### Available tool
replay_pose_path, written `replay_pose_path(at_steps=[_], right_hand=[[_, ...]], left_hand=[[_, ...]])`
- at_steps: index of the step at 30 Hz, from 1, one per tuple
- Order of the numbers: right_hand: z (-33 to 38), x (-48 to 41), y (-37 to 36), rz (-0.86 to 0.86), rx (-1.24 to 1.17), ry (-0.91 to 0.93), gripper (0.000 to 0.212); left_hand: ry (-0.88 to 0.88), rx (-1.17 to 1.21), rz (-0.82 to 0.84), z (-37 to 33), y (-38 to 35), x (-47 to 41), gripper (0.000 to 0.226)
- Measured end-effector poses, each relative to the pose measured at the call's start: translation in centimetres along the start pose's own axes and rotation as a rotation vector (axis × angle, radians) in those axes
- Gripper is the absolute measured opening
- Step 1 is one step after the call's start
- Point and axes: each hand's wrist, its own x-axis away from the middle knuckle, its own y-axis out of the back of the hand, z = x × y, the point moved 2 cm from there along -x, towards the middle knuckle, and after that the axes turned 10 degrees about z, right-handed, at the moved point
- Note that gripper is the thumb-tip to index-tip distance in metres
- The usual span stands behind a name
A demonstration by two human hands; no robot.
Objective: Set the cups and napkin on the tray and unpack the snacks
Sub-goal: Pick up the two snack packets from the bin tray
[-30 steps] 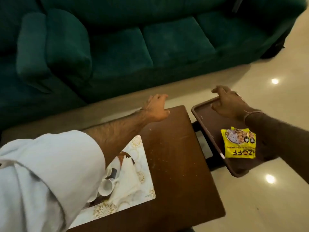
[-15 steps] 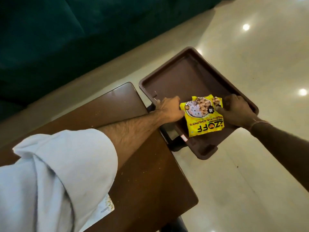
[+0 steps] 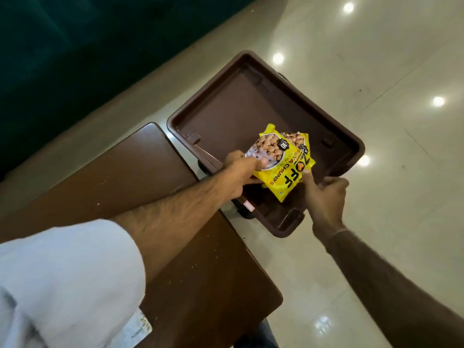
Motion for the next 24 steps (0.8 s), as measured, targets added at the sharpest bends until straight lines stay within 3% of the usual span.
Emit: replay_pose_path(at_steps=[2,4,6,8,9,12,15,20,24], right_hand=[[-0.7,0.8,-0.9,0.06,-0.164,-0.133,0.057],[-0.8,0.9,-1.6,0.102,-0.226,-0.191,0.059],[-0.7,0.7,-2.0,0.108,-0.224,-0.197,0.06],[-0.9,0.3,-2.6,0.147,-0.224,-0.204,0.06],[-1.0,0.1,-2.9,0.176,-0.225,-0.214,0.059],[-1.0,-0.5,-3.6,0.207,-0.208,-0.179,0.051],[-0.1,-1.2,-3.7,0.165,-0.094,-0.073,0.035],[0.3,-2.2,-2.6,0.143,-0.038,0.0,0.024],[-0.9,-2.4,-0.7,0.019,-0.079,-0.079,0.022]], left_hand=[[0.058,-0.115,0.014,0.9,-0.4,0.5,0.037],[-0.014,-0.662,-0.12,0.7,-0.2,0.6,0.063],[-0.321,-1.094,-0.265,-1.0,-0.4,1.0,0.085],[-0.622,-1.267,-0.174,-3.3,-1.6,1.4,0.09],[-0.684,-1.345,-0.063,-4.4,-2.5,1.0,0.09],[-0.603,-1.669,0.269,-6.5,-5.0,-1.2,0.091],[-0.437,-1.949,0.419,-7.5,-6.5,-3.3,0.092],[-0.321,-2.2,0.46,-7.9,-7.8,-5.2,0.082],[-0.376,-2.191,0.269,-8.7,-7.6,-5.5,0.069]])
